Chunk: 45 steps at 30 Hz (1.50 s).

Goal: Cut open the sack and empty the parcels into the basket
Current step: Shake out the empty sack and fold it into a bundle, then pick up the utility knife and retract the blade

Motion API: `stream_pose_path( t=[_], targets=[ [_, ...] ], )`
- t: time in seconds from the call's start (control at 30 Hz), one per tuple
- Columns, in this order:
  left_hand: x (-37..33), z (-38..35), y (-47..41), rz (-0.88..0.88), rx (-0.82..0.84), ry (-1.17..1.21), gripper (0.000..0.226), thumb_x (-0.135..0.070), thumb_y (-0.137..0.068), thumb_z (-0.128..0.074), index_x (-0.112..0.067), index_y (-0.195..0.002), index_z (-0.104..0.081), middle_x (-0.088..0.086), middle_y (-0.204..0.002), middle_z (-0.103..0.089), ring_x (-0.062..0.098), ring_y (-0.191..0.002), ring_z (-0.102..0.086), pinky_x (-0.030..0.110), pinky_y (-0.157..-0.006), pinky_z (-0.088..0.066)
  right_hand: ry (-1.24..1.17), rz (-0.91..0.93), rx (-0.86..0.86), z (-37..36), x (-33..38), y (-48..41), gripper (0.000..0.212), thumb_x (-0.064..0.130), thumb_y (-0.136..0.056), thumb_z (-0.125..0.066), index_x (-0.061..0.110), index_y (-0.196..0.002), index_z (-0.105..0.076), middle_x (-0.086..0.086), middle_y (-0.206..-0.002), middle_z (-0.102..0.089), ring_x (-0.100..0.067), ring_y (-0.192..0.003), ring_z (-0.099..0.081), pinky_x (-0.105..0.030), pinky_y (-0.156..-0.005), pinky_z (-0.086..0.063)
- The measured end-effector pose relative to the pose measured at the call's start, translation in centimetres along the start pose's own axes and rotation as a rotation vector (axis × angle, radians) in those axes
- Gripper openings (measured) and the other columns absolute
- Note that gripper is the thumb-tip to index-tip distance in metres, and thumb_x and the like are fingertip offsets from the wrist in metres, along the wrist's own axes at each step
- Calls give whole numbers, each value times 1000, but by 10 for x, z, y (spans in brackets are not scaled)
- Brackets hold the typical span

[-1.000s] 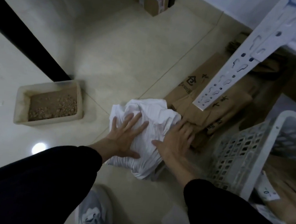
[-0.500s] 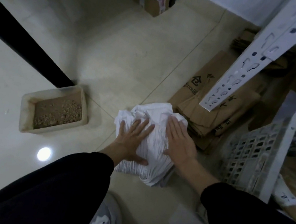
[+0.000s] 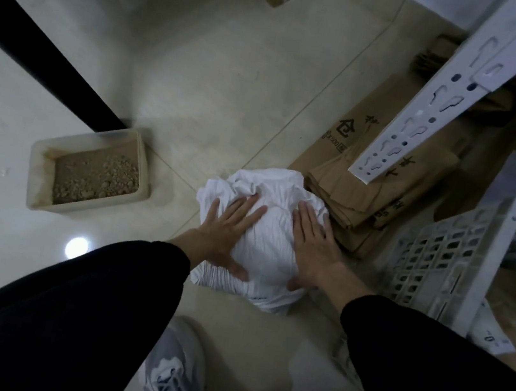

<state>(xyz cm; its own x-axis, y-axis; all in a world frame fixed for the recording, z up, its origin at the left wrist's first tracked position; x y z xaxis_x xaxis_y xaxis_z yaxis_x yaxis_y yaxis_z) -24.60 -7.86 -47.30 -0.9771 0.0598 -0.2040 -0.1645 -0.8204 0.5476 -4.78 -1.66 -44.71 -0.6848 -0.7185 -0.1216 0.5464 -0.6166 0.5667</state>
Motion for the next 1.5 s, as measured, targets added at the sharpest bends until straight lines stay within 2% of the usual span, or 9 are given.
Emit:
stream_pose_path(
  t=[0.27, 0.4, 0.53, 0.7, 0.87, 0.97, 1.07, 1.3, 1.5],
  targets=[
    [1, 3, 2, -7, -37, -118, 146, -83, -53, -69, -27, -153, 23, 4, -162, 26, 30, -152, 11, 65, -114, 3, -49, -107, -337, -24, 28, 1, 86, 34, -99, -40, -5, -146, 20, -24, -157, 12, -35, -149, -2, -46, -121, 5],
    [-9, -1, 13, 33, -164, -188, 145, -84, -50, -68, -27, -152, 18, 8, -165, 15, 33, -152, 5, 71, -111, -1, -272, 34, -192, -22, 23, 15, 123, 42, -82, -68, 6, -145, 31, -17, -155, 28, -31, -147, 18, -48, -117, 7],
    [-4, 3, 9, 60, 11, -34, 151, -84, -49, -71, -29, -151, 27, 3, -160, 32, 29, -149, 23, 70, -113, 5, -425, 56, 94, -6, 18, 11, 149, 71, -61, -74, 10, -146, 32, -7, -152, 41, -24, -142, 35, -45, -116, 18],
    [-2, -17, -10, 33, 17, -8, 155, -89, -45, -68, -31, -148, 32, 3, -158, 36, 30, -148, 24, 68, -114, 8, -342, -8, -69, -43, 24, -6, 152, 78, -54, -72, 11, -145, 29, -14, -158, 28, -26, -144, 26, -44, -113, 16],
    [8, -39, -19, 5, -112, -88, 155, -94, -38, -61, -26, -155, 16, 3, -160, 27, 33, -152, 7, 68, -112, 2, -369, -39, -96, -59, 30, -23, 159, 85, -32, -73, 9, -151, -1, -19, -161, -10, -34, -148, -14, -50, -115, -8],
    [-5, -21, -7, 64, -31, -59, 154, -86, -44, -70, -25, -155, 18, 5, -160, 30, 34, -151, 14, 67, -113, 4, -350, -36, -48, -42, 30, -11, 145, 70, -59, -76, 13, -151, 21, -11, -160, 23, -27, -149, 17, -45, -117, 8],
    [-21, 12, 14, 113, 60, -40, 141, -75, -59, -74, -23, -156, 15, 7, -162, 25, 32, -150, 18, 68, -113, 3, -395, -17, 51, -15, 23, 8, 131, 63, -72, -71, 14, -152, 20, -7, -160, 25, -23, -149, 17, -44, -119, 5],
    [-52, 77, 76, 161, -138, -15, 60, -40, -90, -63, -20, -143, -46, 8, -151, -37, 30, -137, -37, 42, -110, -29, -486, 16, -299, 45, 23, 88, 29, 6, -94, -50, 1, -120, -59, -19, -126, -56, -34, -118, -52, -39, -99, -36],
    [-117, 80, 141, 185, 142, 118, 47, -26, -89, -66, -15, -133, -56, 7, -138, -55, 26, -125, -52, 33, -103, -42, -589, 43, -329, 60, 42, 210, 26, 7, -95, -51, -2, -116, -61, -24, -120, -60, -36, -106, -59, -38, -88, -44]
  ],
)
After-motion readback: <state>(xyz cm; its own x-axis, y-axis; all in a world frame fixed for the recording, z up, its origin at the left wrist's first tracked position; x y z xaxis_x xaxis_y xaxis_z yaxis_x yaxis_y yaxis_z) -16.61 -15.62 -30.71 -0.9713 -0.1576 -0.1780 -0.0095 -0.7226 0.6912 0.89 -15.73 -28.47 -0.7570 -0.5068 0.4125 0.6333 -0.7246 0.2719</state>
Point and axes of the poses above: each hand's wrist, its own y-axis away from the middle knuckle, its own z-axis out of the back of the hand, x = y × z, the point moved 1 cm from there along -y, towards the middle knuckle
